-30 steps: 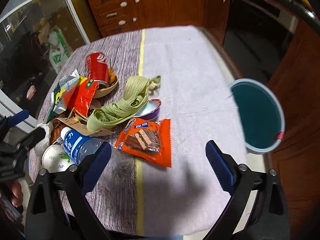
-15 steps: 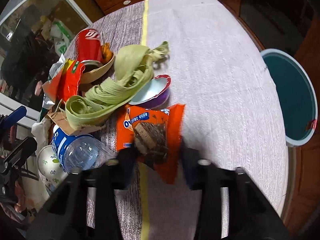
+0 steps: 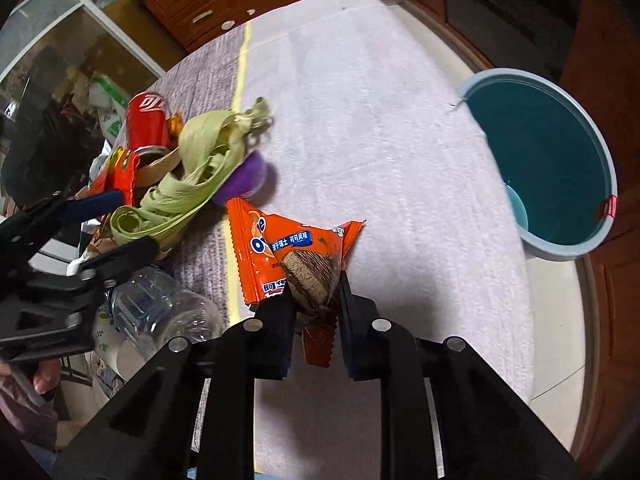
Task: Collect trash
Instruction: 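Grasp the orange Oreo packet with the right tool while the left tool grasps the green husk bundle, then lift both held items and carry them toward the teal bucket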
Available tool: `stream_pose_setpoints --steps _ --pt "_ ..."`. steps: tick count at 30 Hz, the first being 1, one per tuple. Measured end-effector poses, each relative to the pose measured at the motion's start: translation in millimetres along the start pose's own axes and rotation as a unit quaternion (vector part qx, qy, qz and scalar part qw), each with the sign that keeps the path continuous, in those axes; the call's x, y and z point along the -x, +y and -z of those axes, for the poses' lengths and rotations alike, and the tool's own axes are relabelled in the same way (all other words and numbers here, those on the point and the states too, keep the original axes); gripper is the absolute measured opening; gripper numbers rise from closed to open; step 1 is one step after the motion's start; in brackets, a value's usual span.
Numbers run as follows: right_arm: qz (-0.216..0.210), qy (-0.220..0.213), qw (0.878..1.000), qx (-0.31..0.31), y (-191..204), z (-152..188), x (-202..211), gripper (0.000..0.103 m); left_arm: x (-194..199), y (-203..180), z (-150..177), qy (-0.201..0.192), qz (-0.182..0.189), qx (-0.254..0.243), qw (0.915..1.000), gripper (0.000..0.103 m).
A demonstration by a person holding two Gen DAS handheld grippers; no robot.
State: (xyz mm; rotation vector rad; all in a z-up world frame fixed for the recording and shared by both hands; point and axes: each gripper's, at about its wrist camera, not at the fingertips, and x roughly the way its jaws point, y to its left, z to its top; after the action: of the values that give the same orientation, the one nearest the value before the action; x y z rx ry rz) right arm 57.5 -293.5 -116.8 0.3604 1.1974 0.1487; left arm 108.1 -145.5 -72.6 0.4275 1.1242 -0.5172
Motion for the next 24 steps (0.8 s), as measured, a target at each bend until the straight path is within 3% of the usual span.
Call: stream_pose_setpoints --steps 2,4,9,16,24 --pt "-0.001 -0.002 1.0 -0.003 -4.2 2.0 1.2 0.018 -8.3 -2.3 -3.0 0.004 -0.008 -0.003 1.0 0.073" --pt "-0.002 -0.004 1.0 -0.005 -6.8 4.0 2.2 0.018 -14.8 -2.5 -3.5 0.009 -0.01 -0.001 0.9999 0.029" --pt "-0.004 -0.011 1.0 -0.004 -10.1 5.6 8.2 0.018 -3.1 2.4 -1.3 -0.009 -0.009 0.013 0.9998 0.024" --pt "-0.004 -0.037 0.999 -0.004 -9.8 4.0 29.9 0.018 54.1 15.8 -10.4 -0.075 -0.004 0.038 0.9965 0.022" --pt "0.001 -0.069 0.998 -0.009 -17.5 -1.4 57.3 0.018 104.1 9.2 -29.5 -0.125 0.047 0.034 0.9904 0.022"
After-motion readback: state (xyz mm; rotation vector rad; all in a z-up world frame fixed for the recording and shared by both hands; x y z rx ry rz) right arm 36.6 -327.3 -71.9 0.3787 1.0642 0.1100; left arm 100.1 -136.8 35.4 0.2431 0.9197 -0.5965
